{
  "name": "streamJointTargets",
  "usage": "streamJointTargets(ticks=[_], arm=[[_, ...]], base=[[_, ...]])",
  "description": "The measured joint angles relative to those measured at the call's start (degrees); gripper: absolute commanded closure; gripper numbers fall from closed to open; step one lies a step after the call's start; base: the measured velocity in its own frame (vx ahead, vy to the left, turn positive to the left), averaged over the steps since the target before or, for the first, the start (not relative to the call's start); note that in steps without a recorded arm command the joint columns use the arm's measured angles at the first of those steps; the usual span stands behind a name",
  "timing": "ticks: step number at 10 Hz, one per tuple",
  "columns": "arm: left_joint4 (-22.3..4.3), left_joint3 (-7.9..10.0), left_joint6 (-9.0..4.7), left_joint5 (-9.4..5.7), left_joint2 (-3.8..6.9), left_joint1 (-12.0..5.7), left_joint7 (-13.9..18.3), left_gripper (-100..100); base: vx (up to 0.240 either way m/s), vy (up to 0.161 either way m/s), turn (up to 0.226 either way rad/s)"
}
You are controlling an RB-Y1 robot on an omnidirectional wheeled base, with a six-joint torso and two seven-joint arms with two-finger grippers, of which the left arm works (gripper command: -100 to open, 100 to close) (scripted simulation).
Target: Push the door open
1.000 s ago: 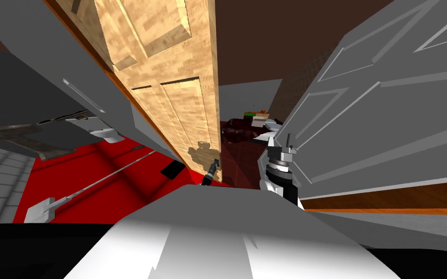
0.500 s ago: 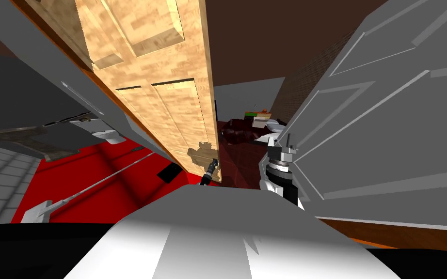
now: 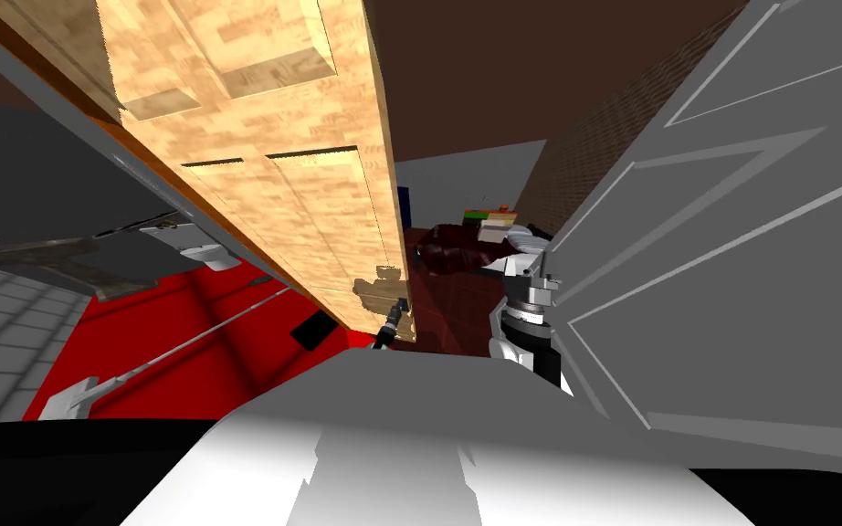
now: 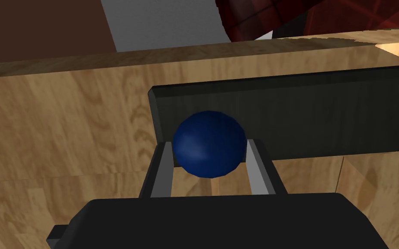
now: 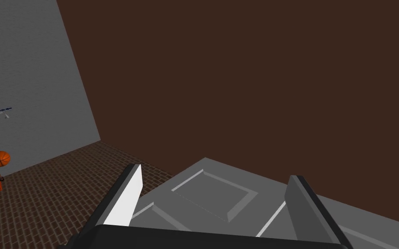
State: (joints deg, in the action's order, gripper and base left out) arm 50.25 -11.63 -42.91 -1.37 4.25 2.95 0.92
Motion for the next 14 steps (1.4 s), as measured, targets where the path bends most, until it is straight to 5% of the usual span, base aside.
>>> streamJointTargets(ticks=[1, 2, 10, 14], arm=[[0.02, 0.84, 0.06, -0.36, 0.52, -0.09, 0.1, 100], [1.09, 1.84, 0.6, -0.72, 0.78, 0.43, -0.13, -100], [2.42, 1.01, 0.73, -0.9, -0.14, 1.61, 0.42, -100], [2.1, 1.26, 0.38, -0.98, 0.04, 1.54, 0.27, -100]], base=[[0.158, -0.103, 0.123], [-0.028, -0.06, 0.066], [-0.189, -0.017, 0.022], [0.153, -0.02, -0.021]])
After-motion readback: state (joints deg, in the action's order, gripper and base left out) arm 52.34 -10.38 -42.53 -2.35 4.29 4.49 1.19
